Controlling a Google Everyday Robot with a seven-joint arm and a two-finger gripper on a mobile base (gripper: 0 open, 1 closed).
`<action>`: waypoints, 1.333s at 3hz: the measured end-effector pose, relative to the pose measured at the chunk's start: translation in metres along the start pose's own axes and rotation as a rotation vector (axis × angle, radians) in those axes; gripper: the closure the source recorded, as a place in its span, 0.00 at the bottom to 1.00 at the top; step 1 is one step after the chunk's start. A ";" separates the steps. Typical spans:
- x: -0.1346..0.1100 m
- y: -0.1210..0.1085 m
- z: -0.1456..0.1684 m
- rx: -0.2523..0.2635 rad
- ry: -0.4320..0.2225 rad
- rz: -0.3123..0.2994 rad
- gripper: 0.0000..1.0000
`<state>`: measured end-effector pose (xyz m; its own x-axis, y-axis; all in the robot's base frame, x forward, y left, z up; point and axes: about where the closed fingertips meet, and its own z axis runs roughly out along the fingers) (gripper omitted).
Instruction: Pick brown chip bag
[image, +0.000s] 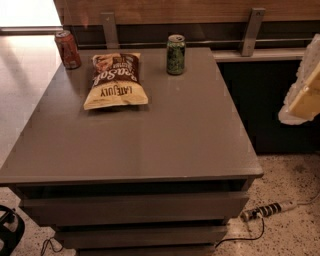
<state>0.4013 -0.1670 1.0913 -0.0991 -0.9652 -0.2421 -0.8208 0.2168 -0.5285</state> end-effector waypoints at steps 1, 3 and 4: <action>0.000 0.000 0.000 0.000 0.000 0.000 0.00; -0.001 0.000 0.000 0.000 -0.001 0.000 0.00; -0.045 -0.013 0.037 -0.019 -0.073 0.002 0.00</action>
Offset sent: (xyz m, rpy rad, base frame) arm 0.0474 0.0295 -0.0152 0.0447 0.0411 0.0398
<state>0.4373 -0.1211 1.0785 -0.0604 -0.9513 -0.3022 -0.8313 0.2155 -0.5124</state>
